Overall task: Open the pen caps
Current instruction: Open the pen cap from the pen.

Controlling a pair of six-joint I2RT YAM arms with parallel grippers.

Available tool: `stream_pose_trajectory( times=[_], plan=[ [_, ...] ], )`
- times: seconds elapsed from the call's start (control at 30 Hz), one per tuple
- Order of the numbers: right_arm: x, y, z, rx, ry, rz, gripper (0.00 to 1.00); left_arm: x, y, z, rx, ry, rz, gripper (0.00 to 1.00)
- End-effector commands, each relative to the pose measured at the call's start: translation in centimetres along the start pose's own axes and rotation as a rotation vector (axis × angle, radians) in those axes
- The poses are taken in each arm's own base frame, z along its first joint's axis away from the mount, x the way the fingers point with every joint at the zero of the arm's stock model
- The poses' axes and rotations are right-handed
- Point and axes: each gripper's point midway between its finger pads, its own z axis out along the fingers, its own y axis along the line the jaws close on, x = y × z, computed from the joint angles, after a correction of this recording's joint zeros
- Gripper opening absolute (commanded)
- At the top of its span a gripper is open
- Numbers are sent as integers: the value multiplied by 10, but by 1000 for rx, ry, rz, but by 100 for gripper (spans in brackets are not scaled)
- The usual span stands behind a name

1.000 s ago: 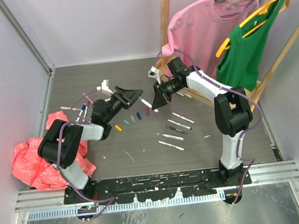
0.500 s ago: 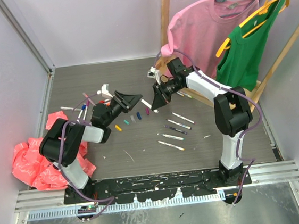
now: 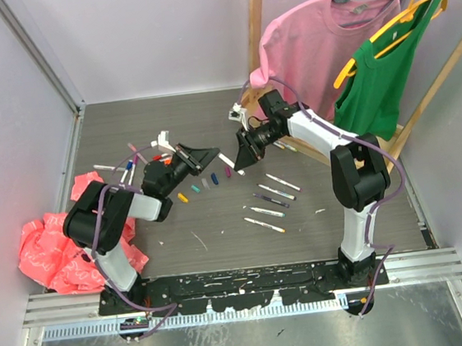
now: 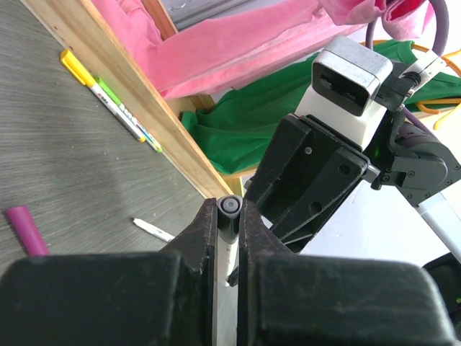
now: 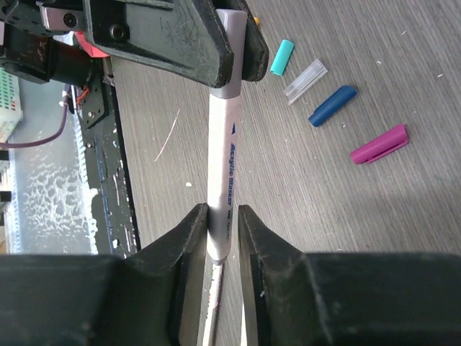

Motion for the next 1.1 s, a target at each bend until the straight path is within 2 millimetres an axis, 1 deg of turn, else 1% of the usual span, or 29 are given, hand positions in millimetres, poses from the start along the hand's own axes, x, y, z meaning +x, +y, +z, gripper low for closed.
stream_pose_trajectory(
  times=[0.0, 0.03, 0.07, 0.2, 0.27, 0.37, 0.47, 0.53, 0.57, 0.6, 0.73, 0.83, 0.87, 0.97, 1.0, 1.07],
  plan=[
    [-16, 13, -6, -2, -47, -58, 33, 3, -24, -1, 97, -3, 69, 0],
    [-16, 14, -5, -2, -46, -59, 38, 6, -25, 0, 101, -1, 76, 0],
    [-16, 15, -4, -1, -43, -61, 40, 7, -26, 0, 102, 1, 81, 0],
    [-16, 17, 0, 4, -37, -64, 39, 12, -29, 4, 110, 10, 94, 0],
    [-17, 16, 0, 12, -38, -63, 36, 12, -30, 4, 111, 8, 98, 0],
    [-16, 15, 1, 13, -37, -56, 27, 9, -32, 5, 115, -2, 113, 0],
    [-15, 15, 3, 8, -27, -51, 12, 2, -39, 10, 132, -21, 126, 0],
    [-13, 14, 2, 9, -16, -53, 2, -12, -47, 14, 149, -49, 133, 0],
    [-11, 14, 2, 11, -9, -58, 1, -27, -53, 17, 158, -78, 137, 0],
    [-10, 14, 1, 15, -4, -66, 1, -41, -57, 18, 161, -106, 135, 0],
    [-4, 17, -2, 13, 15, -91, 1, -109, -77, 19, 126, -248, 183, 0],
    [0, 22, -3, -6, 23, -94, 1, -142, -96, 16, 87, -324, 268, 0],
    [0, 24, -4, -8, 25, -96, 1, -149, -104, 14, 74, -343, 303, 0],
    [1, 28, -7, -8, 26, -107, 1, -160, -112, 10, 24, -375, 370, 0],
    [1, 29, -10, 2, 25, -112, 1, -160, -115, 8, 24, -373, 380, 0],
    [1, 21, -19, 73, 29, -126, 1, -153, -118, 4, 33, -344, 382, 0]
  ],
)
